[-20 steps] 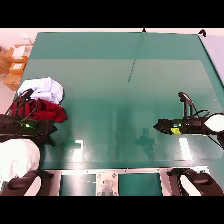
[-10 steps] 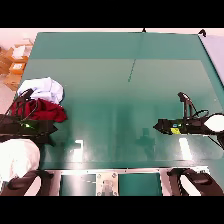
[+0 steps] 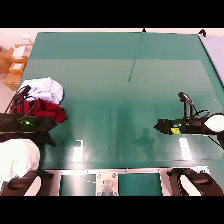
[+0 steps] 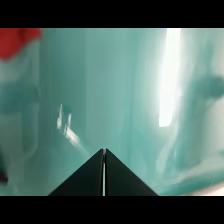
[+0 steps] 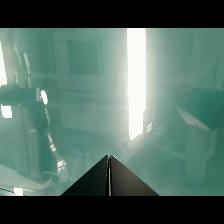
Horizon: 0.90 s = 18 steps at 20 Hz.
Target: Fold the shirts.
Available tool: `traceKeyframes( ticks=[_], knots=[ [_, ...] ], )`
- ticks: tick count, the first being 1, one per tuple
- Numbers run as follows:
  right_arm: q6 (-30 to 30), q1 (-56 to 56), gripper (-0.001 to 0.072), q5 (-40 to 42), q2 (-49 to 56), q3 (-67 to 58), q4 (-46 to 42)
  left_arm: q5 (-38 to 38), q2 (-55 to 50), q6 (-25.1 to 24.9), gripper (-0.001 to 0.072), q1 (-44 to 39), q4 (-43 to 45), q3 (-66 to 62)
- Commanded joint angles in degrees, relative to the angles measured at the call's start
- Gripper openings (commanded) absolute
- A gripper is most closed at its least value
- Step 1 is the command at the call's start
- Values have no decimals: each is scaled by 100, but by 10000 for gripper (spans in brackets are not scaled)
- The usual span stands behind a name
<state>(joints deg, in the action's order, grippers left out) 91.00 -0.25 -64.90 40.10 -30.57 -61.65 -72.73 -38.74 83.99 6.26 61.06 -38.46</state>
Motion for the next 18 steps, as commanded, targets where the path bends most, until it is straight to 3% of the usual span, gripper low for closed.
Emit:
traceKeyframes(
  ticks=[1, 4, 5, 6, 7, 9, 11, 18],
  knots=[
    [2, 0, 21, 179, -2, 4, 13, 522, 4, -140, 24, -2, -275, -17],
    [28, 0, 22, 247, -2, 2, 61, 1408, -160, -348, 25, 0, 627, -391],
    [31, -2, 22, 369, -2, 2, 85, 1526, -437, -341, 82, 50, 1213, -785],
    [31, -2, 28, 496, -2, 2, 146, 1550, -883, -321, 417, 186, 1663, -1296],
    [46, -2, 131, 640, -2, 2, 168, 1572, -1368, -284, 682, 361, 1886, -1775],
    [44, -2, 369, 879, -2, 2, 166, 1552, -2433, -304, 720, 763, 2039, -2682],
    [44, -4, 514, 1047, -2, 2, 162, 1602, -3440, -319, 720, 1027, 2044, -3351],
    [44, -13, 515, 1510, -2, 2, 146, 2474, -5781, -984, 720, 1099, 2094, -3869]
  ],
)
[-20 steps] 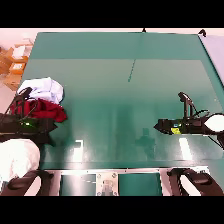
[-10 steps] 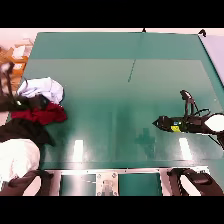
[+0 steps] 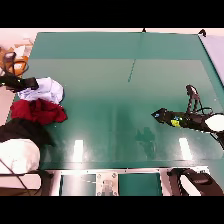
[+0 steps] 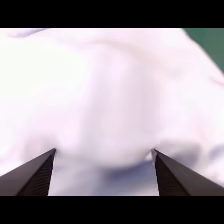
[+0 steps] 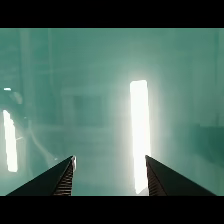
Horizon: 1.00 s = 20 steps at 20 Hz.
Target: Fold the shirts.
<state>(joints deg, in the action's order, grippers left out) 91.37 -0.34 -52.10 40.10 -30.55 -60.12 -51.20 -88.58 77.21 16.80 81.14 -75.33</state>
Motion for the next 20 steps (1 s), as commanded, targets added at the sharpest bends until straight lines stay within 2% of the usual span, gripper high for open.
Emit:
traceKeyframes(
  ticks=[1, 2, 3, 4, 5, 8, 11, 14, 16, 20],
  knots=[
    [7, -24, 515, 247, -2, 0, -4, 299, -955, -470, 720, 44, 92, -179],
    [7, -70, 514, 256, -2, 0, -4, 295, -1054, -566, 720, 44, 92, -179],
    [7, -131, 513, 256, -2, 0, 4, 374, -1091, -568, 643, 44, 90, -181],
    [7, -197, 511, 256, -2, 0, 13, 396, -1091, -570, 306, 44, 79, -232],
    [7, -256, 504, 254, -2, 0, 11, 306, -1091, -581, 33, 31, 76, -363],
    [7, -422, 423, 184, -2, 0, 11, -501, -1091, -573, 23, -81, -367, -1235],
    [9, -815, 422, 146, -2, -7, 24, -1731, -1088, -570, 22, -518, -946, -2564],
    [-26, -1473, 422, -105, 31, -223, 79, -2730, -1082, -391, 21, -1425, -1014, -3856],
    [-208, -1864, 422, -345, 144, -483, 79, -2647, -949, -131, 22, -2177, -1211, -4297],
    [-363, -2245, 422, -595, 444, -855, 76, -2487, -774, 111, 22, -3620, -2120, -4183]
  ],
)
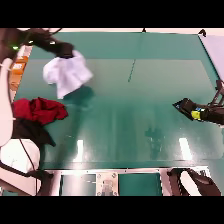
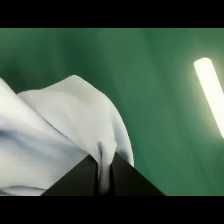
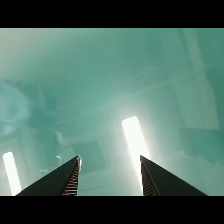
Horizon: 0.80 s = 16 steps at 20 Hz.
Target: Fold the shirts.
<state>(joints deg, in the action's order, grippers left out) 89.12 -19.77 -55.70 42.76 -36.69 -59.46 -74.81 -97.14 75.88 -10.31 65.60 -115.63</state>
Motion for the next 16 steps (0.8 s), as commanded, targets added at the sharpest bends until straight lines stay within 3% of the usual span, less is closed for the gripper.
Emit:
traceKeyframes(
  ticks=[1, 7, 8, 9, 10, 13, 16],
  knots=[
    [-138, -313, 422, -247, 254, -267, 11, -107, 83, 321, 22, -1274, -564, 9],
    [-251, -308, 423, -640, 949, -278, 17, 461, 81, 321, 26, -2559, -564, 1574],
    [-286, -304, 424, -684, 1071, -278, 15, 599, 81, 315, 223, -2610, -562, 1762],
    [-286, -304, 425, -706, 1189, -278, 17, 643, 81, 321, 665, -2623, -498, 1853],
    [-339, -304, 426, -697, 1274, -278, 28, 570, 90, 361, 712, -2564, -345, 1825],
    [-647, -299, 428, -688, 1572, -334, 481, -278, 149, 584, 711, -1895, 424, 1213],
    [-1294, -229, 428, -555, 2035, -400, 1349, -1314, 149, 667, 710, -1032, 367, 1080]
  ],
)
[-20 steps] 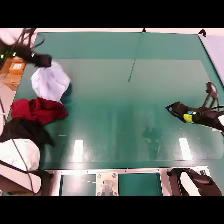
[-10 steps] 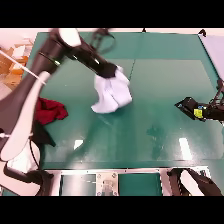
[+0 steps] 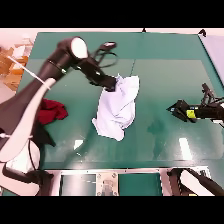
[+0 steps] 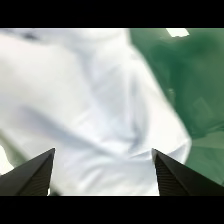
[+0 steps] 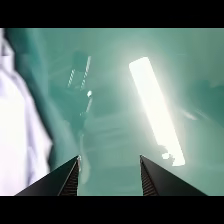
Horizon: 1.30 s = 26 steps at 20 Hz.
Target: Fold the shirts.
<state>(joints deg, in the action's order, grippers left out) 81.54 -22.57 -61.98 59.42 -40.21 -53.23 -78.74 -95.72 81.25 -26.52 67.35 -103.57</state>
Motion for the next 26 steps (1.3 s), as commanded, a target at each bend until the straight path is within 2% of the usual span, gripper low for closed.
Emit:
traceKeyframes(
  ticks=[1, 3, 5, 8, 9, 12, 13, 15, 16, 17, 18, 22, 26],
  knots=[
    [-756, 162, 428, 157, 570, -48, 975, -1202, 7, 125, 710, 811, 114, 92],
    [-1014, 546, 428, 382, 1043, -48, 1222, -1408, 39, 125, 710, 1093, -125, 890],
    [-1078, 1008, 425, 518, 1644, -144, 1298, -1113, 186, 70, 710, 1150, -485, 2026],
    [-1322, 1759, 417, 509, 2616, -566, 1499, -280, 297, -260, 710, 1080, -1379, 3501],
    [-1325, 1993, 391, 509, 2850, -719, 1517, 79, 297, -367, 710, 1054, -1657, 3812],
    [-1325, 2575, 391, 498, 3259, -1056, 1515, 1226, 297, -728, 710, 796, -2557, 4435],
    [-1325, 2677, 372, 501, 3281, -1102, 1515, 1434, 297, -826, 710, 658, -2697, 4516],
    [-1322, 2734, 245, 514, 3279, -1154, 1519, 1731, 269, -831, 699, 356, -2675, 4553],
    [-1325, 2717, 155, 503, 3279, -1180, 1515, 1867, 249, -831, 488, 251, -2675, 4553],
    [-1335, 2669, 20, 470, 3276, -1207, 1513, 1974, 251, -833, 206, 197, -2673, 4553],
    [-1427, 2594, 19, 367, 3272, -1261, 1513, 1965, 256, -841, 26, 201, -2684, 4496],
    [-1445, 2037, 19, -804, 2857, -2037, 1517, 1207, 669, -817, 21, 483, -2415, 3692],
    [-1038, 1355, 19, -1582, 1563, -3694, 1539, 817, 1864, -374, 21, 841, -2083, 1886]
  ],
)
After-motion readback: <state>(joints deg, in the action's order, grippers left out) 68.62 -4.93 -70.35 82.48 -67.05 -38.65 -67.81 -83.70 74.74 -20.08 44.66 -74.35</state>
